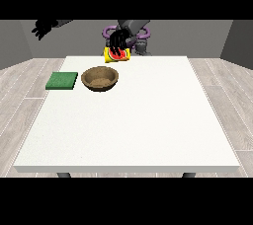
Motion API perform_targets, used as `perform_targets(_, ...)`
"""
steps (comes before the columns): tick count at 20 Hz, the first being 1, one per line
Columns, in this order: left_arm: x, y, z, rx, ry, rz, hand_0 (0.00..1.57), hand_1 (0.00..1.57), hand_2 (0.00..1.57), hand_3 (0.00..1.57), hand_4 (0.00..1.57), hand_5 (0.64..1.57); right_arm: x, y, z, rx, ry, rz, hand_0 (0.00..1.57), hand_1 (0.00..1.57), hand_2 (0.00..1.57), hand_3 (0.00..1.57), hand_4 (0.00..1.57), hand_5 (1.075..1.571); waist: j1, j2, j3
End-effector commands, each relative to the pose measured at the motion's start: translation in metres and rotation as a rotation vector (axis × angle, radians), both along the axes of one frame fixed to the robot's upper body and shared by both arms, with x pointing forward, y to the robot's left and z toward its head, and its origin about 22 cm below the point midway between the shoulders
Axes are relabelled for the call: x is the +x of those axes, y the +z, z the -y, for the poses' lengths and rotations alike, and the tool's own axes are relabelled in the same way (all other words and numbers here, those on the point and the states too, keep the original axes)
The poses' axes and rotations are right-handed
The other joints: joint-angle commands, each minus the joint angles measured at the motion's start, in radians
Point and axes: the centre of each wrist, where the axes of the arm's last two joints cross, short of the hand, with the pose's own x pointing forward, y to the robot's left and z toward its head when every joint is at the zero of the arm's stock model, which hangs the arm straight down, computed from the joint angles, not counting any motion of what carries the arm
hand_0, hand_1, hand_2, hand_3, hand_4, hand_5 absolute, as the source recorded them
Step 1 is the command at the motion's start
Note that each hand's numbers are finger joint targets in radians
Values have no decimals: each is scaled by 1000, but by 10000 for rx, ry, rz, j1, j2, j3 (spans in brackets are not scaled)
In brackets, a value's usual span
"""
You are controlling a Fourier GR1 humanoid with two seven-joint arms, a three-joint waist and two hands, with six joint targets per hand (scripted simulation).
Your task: Pick the cup and pour the ball into the bowl, then pick the bowl and place it on the pad
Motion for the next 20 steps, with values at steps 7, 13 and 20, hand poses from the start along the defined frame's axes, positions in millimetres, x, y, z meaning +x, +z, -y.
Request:
perform_targets(7, -38, 4, 39, 2500, -550, -735, 167, 167, 1194, 1571, 1134, 1570, 15, -4, -10, -62, 192, -355, 0, 0, 0, 271, 691, 1548, -180, -440, -13)
perform_targets(13, -17, 45, 21, -260, -644, 333, 319, 319, 1496, 1545, 1105, 1570, 12, -9, -11, -116, -386, -116, 0, 0, 0, 271, 691, 1548, 683, -216, -26)
perform_targets(20, -1, 91, -45, -8072, -615, 89, 635, 635, 936, 669, 1285, 1545, -2, -12, 13, -19, -1769, -564, 0, 0, 0, 132, 777, 1559, 2299, -478, -125)
